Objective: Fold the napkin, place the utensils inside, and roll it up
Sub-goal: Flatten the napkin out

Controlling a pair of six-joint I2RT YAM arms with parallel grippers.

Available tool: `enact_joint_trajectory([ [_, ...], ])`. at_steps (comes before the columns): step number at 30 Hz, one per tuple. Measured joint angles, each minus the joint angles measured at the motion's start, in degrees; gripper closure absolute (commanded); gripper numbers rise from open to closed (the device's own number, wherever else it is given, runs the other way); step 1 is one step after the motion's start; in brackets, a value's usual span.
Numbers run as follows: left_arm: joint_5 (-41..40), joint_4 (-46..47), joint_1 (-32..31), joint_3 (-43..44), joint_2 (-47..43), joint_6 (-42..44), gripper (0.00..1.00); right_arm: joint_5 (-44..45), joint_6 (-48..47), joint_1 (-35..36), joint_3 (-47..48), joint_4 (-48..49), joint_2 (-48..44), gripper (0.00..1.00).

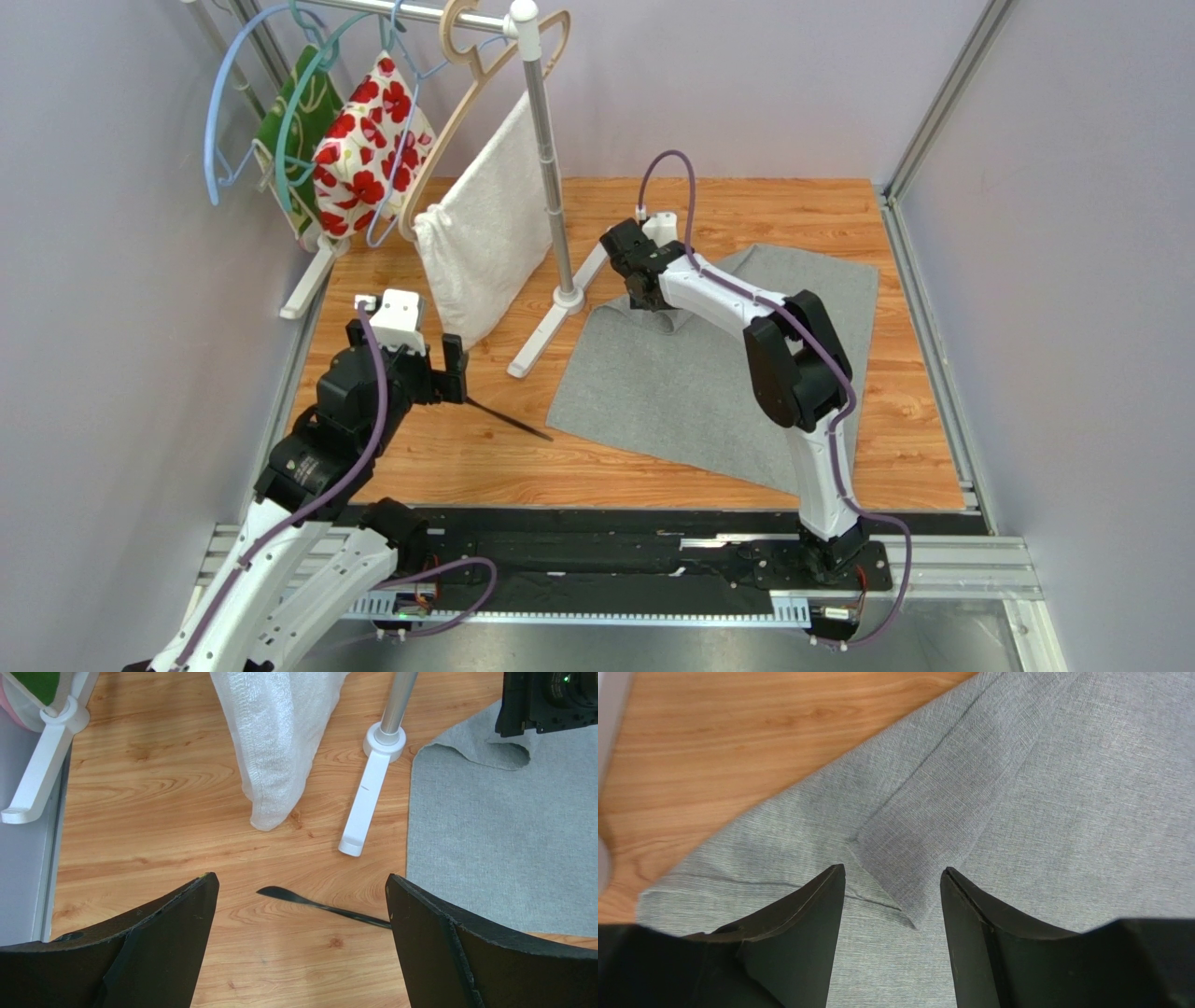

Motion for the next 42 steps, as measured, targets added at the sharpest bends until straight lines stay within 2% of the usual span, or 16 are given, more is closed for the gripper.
enact_joint_trajectory([
  [9,-0.04,-0.02,0.00,-0.02,0.00,0.44,0.02,1.46,-3.50,0.00,0.04,-2.58,1.07,0.44],
  [14,-0.04,0.00,0.00,-0.04,0.00,0.44,0.02,0.17,-4.87,0.02,0.15,-2.56,2.25,0.40],
  [22,-0.04,0.00,0.00,-0.33,0.04,0.46,0.02,-0.31,-6.51,0.11,0.11,-2.25,2.80,0.43],
  [28,-0.35,0.02,0.00,-0.33,0.04,0.46,0.02,0.57,-7.21,0.11,0.26,-2.23,4.81,0.52],
  [33,-0.92,0.00,0.00,-0.33,0.07,0.48,0.02,0.57,-7.93,0.11,0.55,-2.25,5.35,0.72],
  [40,-1.09,0.00,0.00,-0.35,0.07,0.48,0.02,0.59,-8.28,0.09,1.07,-2.29,5.97,0.74],
  [42,-1.09,0.02,0.00,-0.35,0.07,0.48,0.02,0.52,-8.22,-0.02,1.09,-2.29,5.97,0.78],
])
